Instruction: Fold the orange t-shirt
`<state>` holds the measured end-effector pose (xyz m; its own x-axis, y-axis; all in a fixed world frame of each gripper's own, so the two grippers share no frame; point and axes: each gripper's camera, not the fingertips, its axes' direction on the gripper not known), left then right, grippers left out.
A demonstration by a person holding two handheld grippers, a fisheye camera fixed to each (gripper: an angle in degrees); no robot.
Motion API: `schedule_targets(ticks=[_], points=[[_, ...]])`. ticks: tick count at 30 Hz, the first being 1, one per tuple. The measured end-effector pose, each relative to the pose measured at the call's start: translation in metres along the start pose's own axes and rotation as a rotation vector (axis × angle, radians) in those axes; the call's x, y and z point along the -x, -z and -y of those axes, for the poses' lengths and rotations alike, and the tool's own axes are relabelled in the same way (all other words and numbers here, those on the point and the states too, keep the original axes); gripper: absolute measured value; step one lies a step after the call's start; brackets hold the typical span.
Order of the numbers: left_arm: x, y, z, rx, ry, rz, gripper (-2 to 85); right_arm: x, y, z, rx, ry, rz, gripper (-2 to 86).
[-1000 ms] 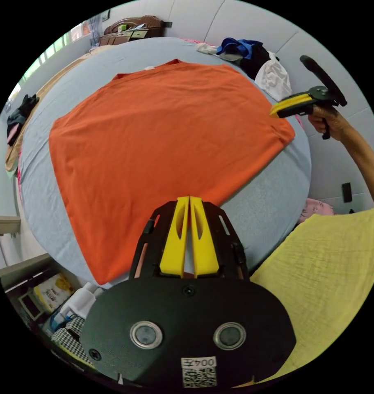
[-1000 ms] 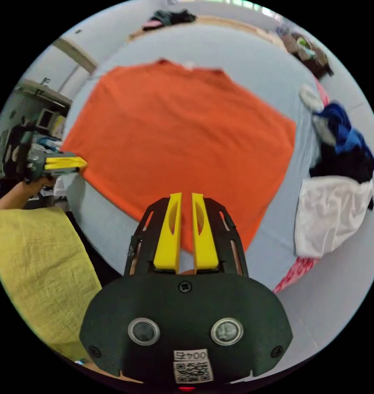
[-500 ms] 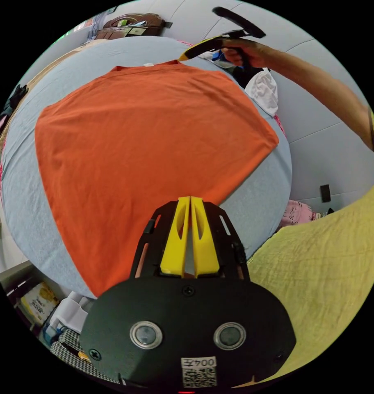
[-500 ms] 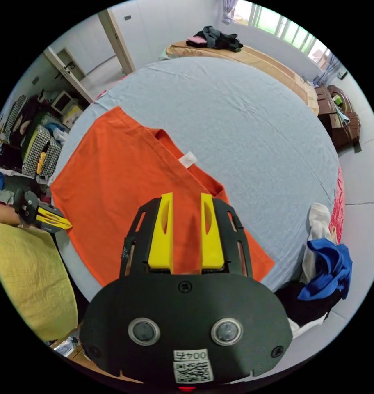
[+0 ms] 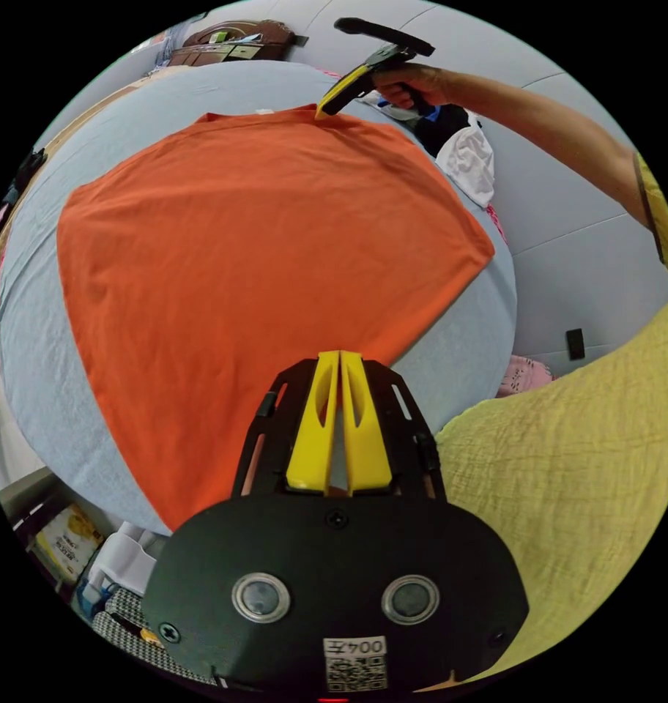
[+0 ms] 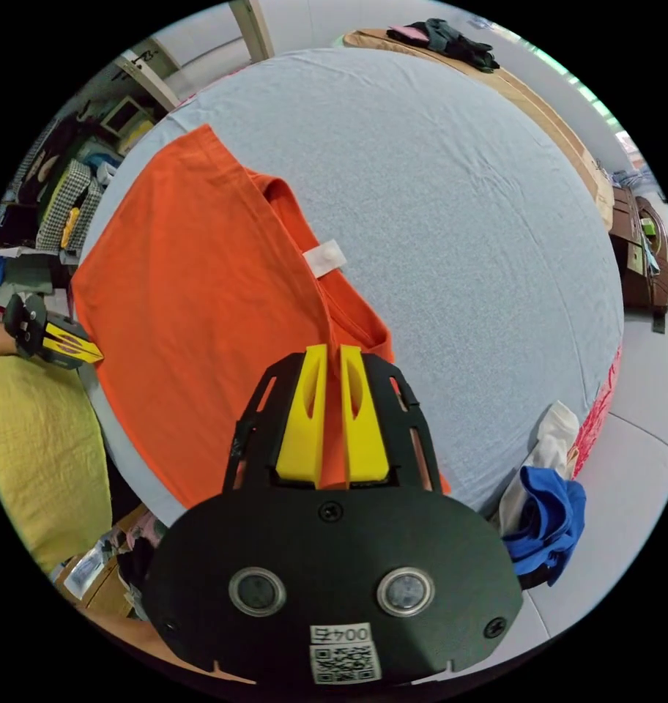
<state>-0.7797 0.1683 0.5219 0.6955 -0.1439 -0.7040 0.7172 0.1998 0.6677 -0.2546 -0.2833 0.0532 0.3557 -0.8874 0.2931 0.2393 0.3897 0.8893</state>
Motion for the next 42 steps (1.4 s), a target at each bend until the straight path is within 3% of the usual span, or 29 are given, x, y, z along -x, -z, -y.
schedule_targets(ticks=[4,12,18,21,25,32,42], points=[[-0.001,0.01,0.008,0.023,-0.049,0.009,0.2,0.003,-0.002,-0.029,-0.084,-0.013,0.042,0.1],[0.01,0.086,0.05,-0.319,-0.001,0.016,0.2,0.045,-0.02,-0.109,-0.241,-0.053,0.017,-0.3],[0.025,0.084,0.135,-0.368,0.0,0.1,0.3,0.046,-0.071,-0.141,-0.206,-0.104,0.053,2.0],[0.044,0.06,0.179,-0.284,0.01,0.108,0.3,0.023,-0.072,-0.153,-0.215,-0.128,0.126,4.5],[0.077,0.02,0.201,-0.127,0.075,0.126,0.2,-0.03,-0.043,-0.175,-0.375,-0.195,0.229,6.0],[0.096,0.014,0.193,-0.254,0.09,0.06,0.1,-0.17,-0.055,-0.159,-0.473,-0.442,0.454,11.1],[0.102,0.009,0.207,-0.246,0.043,0.072,0.1,-0.254,-0.086,-0.164,-0.386,-0.515,0.612,9.6]])
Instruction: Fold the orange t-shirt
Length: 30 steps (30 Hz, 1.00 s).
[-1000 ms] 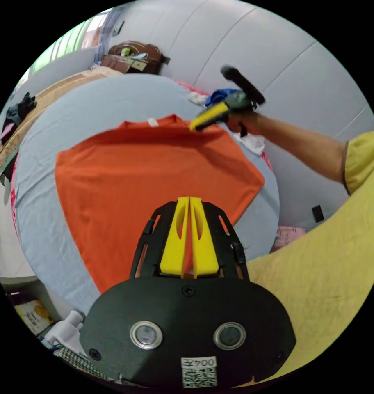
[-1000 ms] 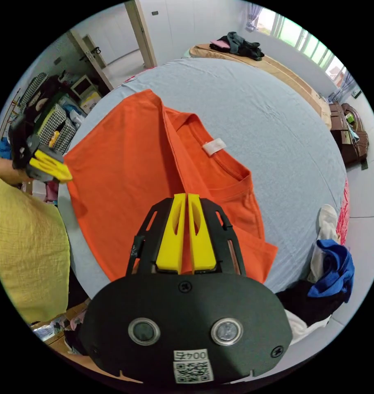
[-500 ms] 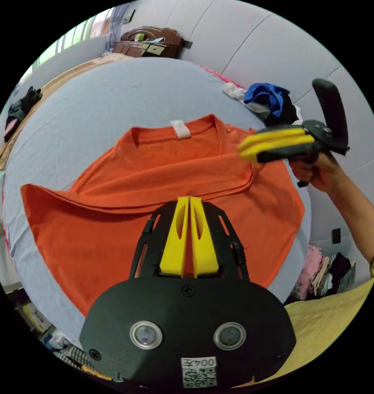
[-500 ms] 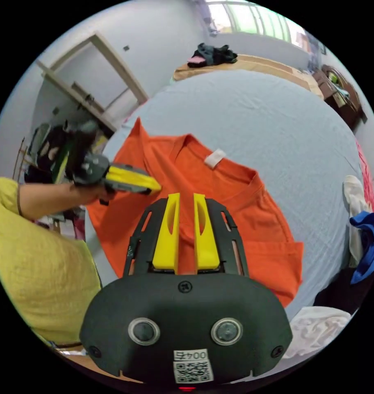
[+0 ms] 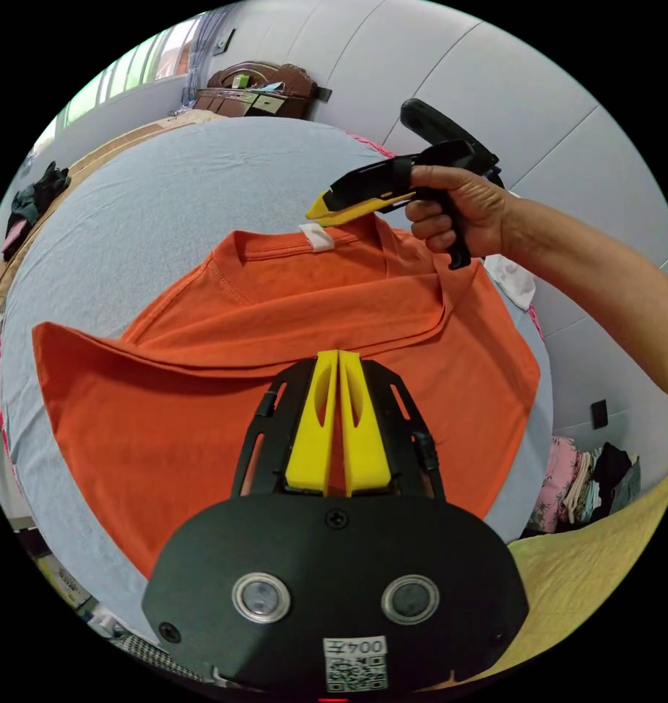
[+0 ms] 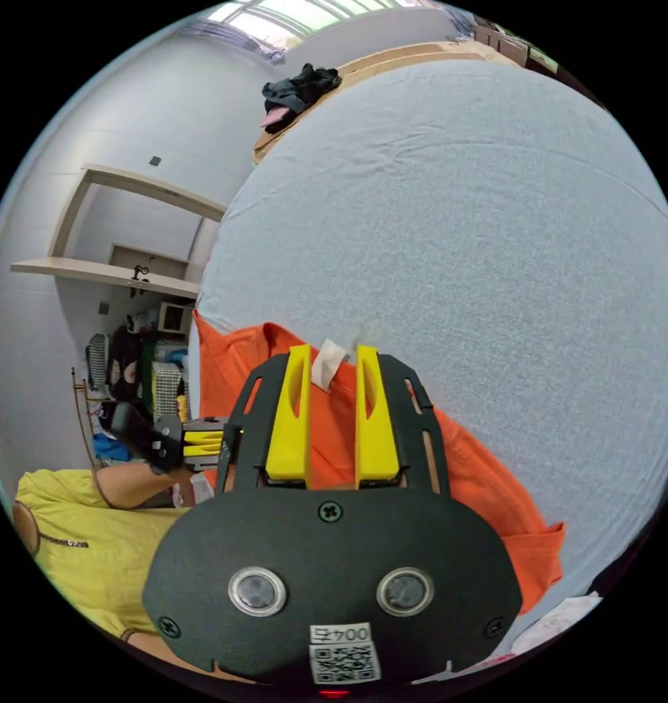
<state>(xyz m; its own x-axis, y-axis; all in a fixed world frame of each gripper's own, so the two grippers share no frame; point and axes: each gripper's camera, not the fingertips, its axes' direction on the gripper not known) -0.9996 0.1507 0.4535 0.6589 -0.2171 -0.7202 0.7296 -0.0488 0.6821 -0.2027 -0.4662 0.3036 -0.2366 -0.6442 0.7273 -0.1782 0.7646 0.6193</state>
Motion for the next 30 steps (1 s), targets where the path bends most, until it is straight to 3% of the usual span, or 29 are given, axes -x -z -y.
schedule_targets(ticks=[9,15,19,23,27,30], points=[[0.006,-0.003,0.01,-0.001,0.008,-0.015,0.2,-0.004,0.025,-0.048,0.074,0.103,0.217,7.4],[0.01,-0.002,0.018,-0.002,0.026,-0.034,0.2,-0.007,0.043,-0.081,0.114,0.062,0.079,6.8],[0.012,-0.001,0.025,0.011,0.033,-0.047,0.2,0.019,0.104,-0.12,-0.001,0.086,-0.056,8.0],[0.01,0.002,0.032,0.019,0.02,-0.047,0.2,0.0,0.18,-0.173,-0.158,-0.084,-0.326,8.1],[0.01,0.006,0.04,0.029,0.026,-0.053,0.2,-0.041,0.23,-0.199,-0.225,-0.217,-0.348,8.5],[0.008,0.01,0.045,0.033,0.022,-0.052,0.2,-0.058,0.239,-0.194,-0.149,-0.213,-0.357,9.8]])
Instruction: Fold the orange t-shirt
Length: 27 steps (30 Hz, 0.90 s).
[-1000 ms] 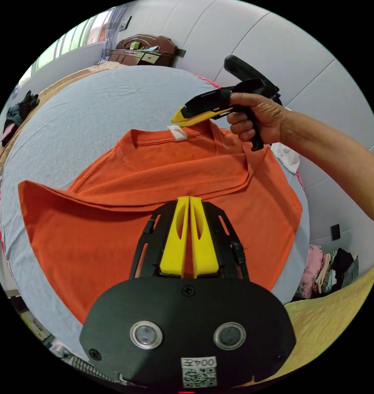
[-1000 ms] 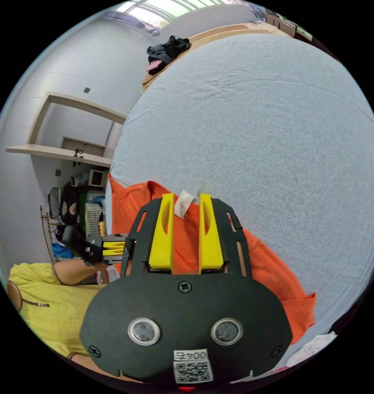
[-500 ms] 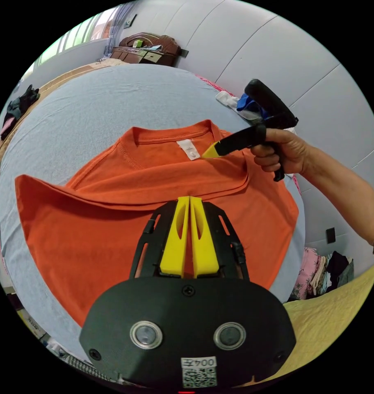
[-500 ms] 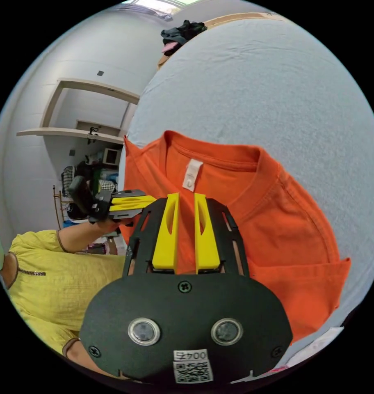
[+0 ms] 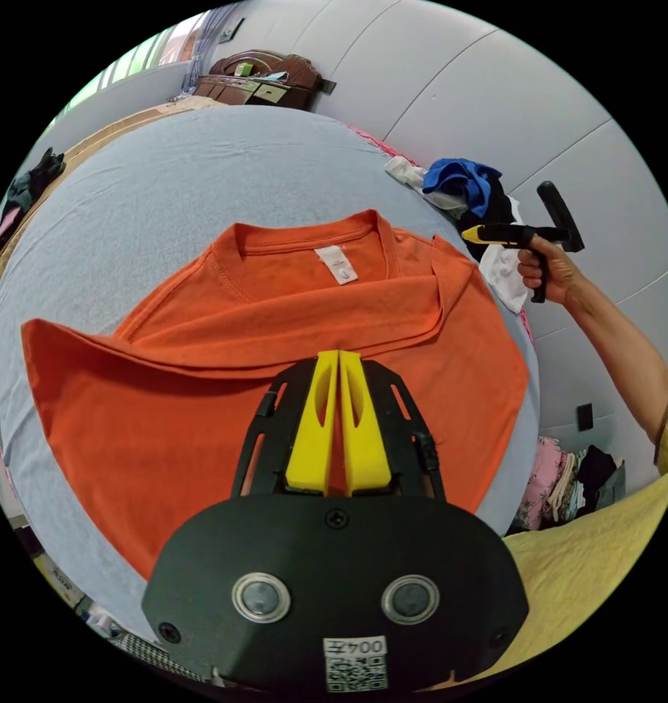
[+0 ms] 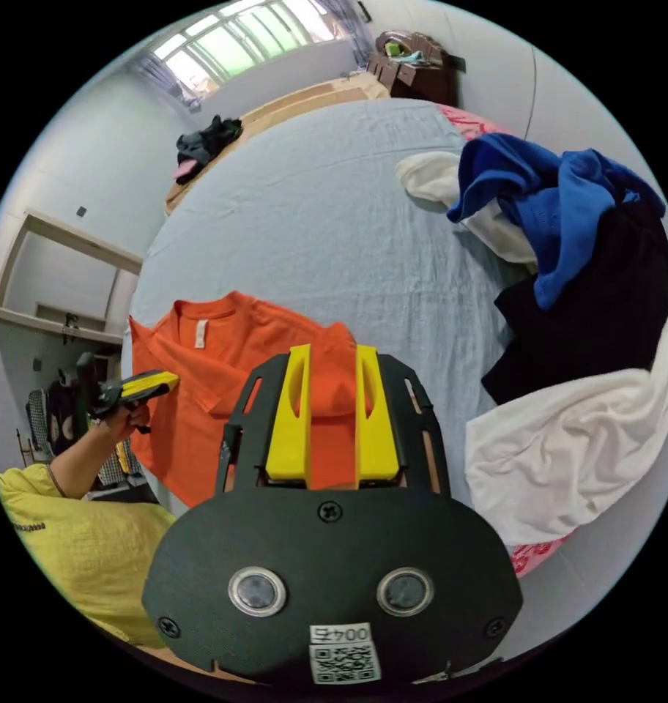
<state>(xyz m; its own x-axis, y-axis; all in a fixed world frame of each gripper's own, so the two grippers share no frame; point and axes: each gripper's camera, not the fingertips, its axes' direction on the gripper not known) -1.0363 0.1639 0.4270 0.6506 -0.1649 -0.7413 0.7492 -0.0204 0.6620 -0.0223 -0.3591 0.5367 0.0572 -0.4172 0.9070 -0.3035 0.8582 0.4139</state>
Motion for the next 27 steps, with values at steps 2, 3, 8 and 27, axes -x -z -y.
schedule_targets(ticks=[2,3,8,27], points=[[-0.002,0.003,0.002,-0.002,-0.004,0.005,0.2,0.005,-0.003,0.01,0.056,0.062,-0.038,10.5],[-0.003,0.005,0.004,-0.004,-0.004,0.007,0.2,0.007,-0.003,0.013,0.065,0.076,-0.04,10.6],[-0.007,0.013,0.011,-0.005,0.006,0.006,0.1,0.024,-0.008,0.031,0.18,0.148,-0.06,10.0],[0.023,0.108,0.018,-0.135,0.173,0.155,0.3,-0.001,0.108,-0.032,-0.257,-0.198,-0.139,-0.2]])
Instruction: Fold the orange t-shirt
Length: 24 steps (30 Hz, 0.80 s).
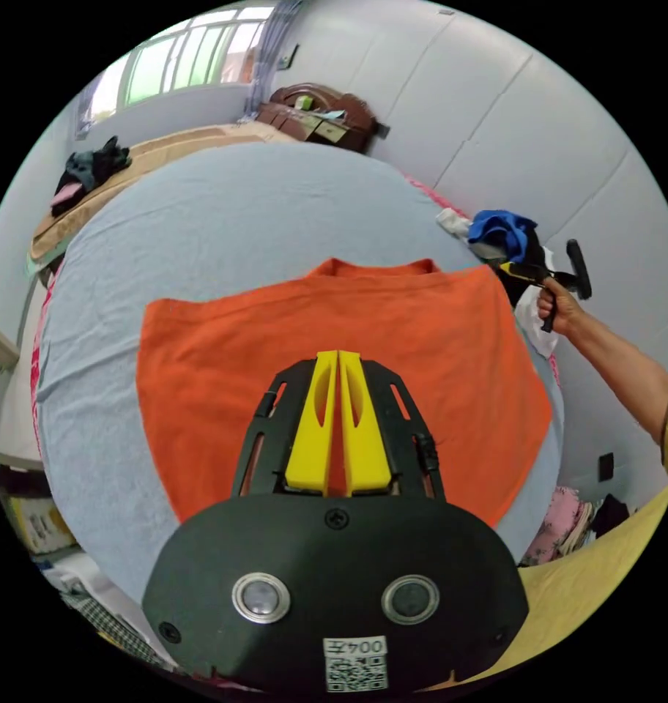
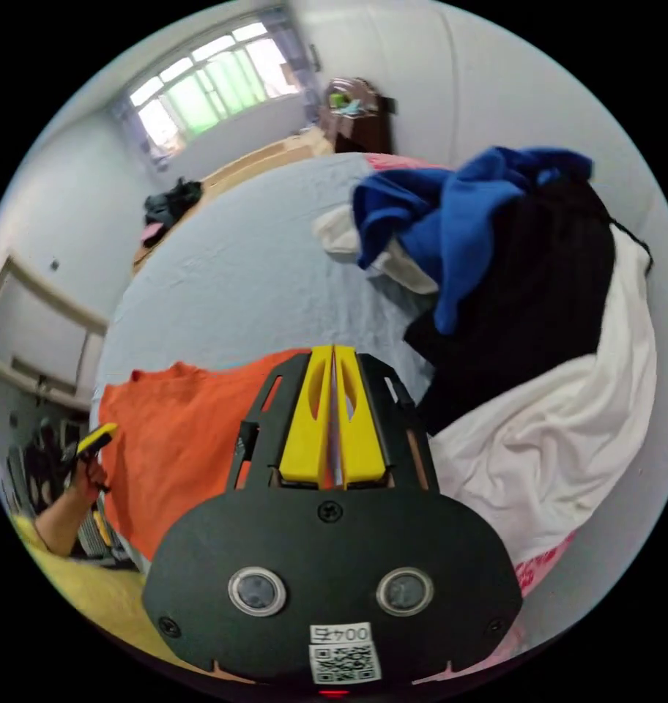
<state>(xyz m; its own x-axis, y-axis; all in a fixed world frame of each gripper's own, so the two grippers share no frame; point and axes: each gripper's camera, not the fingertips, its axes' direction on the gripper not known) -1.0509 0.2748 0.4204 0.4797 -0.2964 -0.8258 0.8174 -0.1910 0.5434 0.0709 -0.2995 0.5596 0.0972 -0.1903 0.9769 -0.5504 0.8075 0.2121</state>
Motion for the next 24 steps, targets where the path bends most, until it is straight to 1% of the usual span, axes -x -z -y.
schedule_targets(ticks=[1,3,4,7,12,13,15,16,17,18,20,24], points=[[0.003,0.0,0.002,0.01,0.014,0.006,0.3,-0.003,-0.007,0.002,0.056,-0.052,-0.034,-0.3],[0.01,0.009,0.011,0.013,0.051,0.004,0.2,0.002,-0.001,0.0,0.052,-0.063,-0.044,-0.2],[0.011,0.013,0.014,0.005,0.055,0.007,0.2,0.013,0.009,-0.002,0.035,-0.027,-0.016,0.0],[0.017,0.032,0.029,-0.026,0.059,0.043,0.2,0.049,0.027,-0.017,0.084,0.078,0.031,1.8],[0.046,0.04,0.053,0.044,0.085,0.142,0.3,0.092,0.03,-0.06,0.209,0.198,0.127,6.2],[0.05,0.041,0.054,0.052,0.088,0.146,0.3,0.098,0.022,-0.067,0.251,0.216,0.117,6.4],[0.064,0.049,0.059,0.03,0.101,0.089,0.4,0.104,0.007,-0.071,0.302,0.221,0.051,7.2],[0.068,0.052,0.061,0.03,0.107,0.079,0.5,0.104,-0.003,-0.072,0.342,0.228,-0.019,5.8],[0.072,0.056,0.064,0.029,0.118,0.072,0.5,0.101,0.0,-0.071,0.29,0.216,-0.071,4.9],[0.075,0.061,0.067,0.033,0.114,0.064,0.6,0.098,0.0,-0.07,0.295,0.196,-0.098,4.8],[0.076,0.07,0.071,0.029,0.117,0.071,0.6,0.095,0.009,-0.067,0.305,0.156,-0.081,6.5],[0.085,0.104,0.072,-0.019,0.148,0.065,1.0,0.115,0.032,-0.087,0.341,0.2,-0.046,8.9]])
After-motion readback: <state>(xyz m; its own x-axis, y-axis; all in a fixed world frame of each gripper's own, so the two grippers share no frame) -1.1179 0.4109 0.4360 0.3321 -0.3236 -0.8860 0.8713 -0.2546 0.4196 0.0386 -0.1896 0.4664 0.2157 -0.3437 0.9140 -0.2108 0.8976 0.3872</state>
